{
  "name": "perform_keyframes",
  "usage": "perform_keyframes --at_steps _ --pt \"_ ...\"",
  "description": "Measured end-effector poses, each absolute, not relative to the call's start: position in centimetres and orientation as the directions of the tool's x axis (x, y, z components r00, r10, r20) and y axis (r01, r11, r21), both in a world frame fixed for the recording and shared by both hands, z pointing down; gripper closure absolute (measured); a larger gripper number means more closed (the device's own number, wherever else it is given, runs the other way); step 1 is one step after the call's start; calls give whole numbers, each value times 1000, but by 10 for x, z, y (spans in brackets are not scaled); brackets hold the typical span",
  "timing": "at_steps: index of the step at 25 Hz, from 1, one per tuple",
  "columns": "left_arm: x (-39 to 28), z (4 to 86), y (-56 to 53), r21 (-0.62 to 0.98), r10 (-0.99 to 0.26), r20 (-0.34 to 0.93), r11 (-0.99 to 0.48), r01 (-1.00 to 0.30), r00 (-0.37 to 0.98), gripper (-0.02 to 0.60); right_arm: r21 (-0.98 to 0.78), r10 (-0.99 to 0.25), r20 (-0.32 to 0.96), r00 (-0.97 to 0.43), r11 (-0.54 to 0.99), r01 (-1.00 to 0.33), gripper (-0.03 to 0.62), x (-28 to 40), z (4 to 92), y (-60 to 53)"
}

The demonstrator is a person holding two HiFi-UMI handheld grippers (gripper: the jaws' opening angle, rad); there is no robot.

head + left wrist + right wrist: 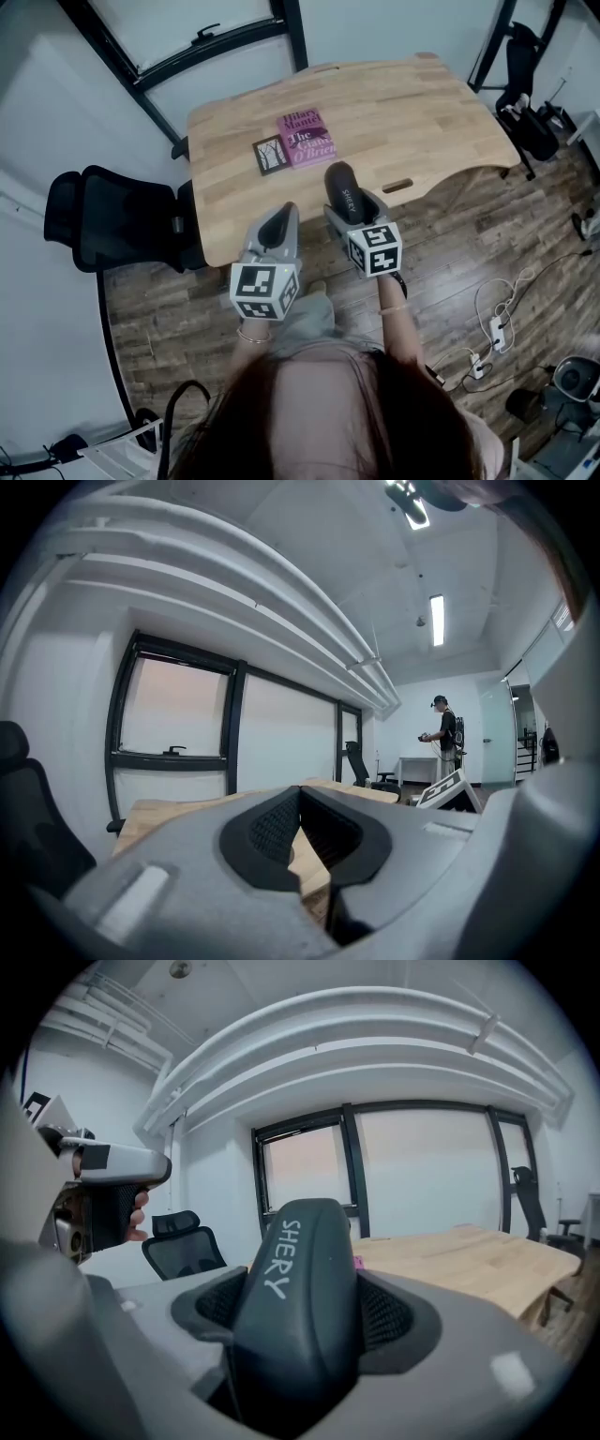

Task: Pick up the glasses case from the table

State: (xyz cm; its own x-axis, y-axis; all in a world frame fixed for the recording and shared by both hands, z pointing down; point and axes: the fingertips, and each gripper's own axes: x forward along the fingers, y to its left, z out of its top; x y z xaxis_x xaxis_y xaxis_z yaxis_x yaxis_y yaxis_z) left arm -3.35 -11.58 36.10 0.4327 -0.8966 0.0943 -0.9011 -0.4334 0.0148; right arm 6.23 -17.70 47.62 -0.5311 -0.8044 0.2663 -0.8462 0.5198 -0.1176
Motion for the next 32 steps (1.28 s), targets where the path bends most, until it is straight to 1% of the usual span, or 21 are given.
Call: perform_keyframes --at_steps 13,22,32 --pt "-19 349 -77 1 -898 60 -436 -900 435 575 -89 -841 149 -521 513 -854 230 86 425 -128" --pt "-13 347 -52 -3 -894 51 -445 -896 444 575 -64 -853 98 -513 509 -858 230 92 405 -98" --pt "-17 348 -41 6 -885 50 -463 -887 462 575 -33 -861 44 -506 505 -862 230 84 379 -89"
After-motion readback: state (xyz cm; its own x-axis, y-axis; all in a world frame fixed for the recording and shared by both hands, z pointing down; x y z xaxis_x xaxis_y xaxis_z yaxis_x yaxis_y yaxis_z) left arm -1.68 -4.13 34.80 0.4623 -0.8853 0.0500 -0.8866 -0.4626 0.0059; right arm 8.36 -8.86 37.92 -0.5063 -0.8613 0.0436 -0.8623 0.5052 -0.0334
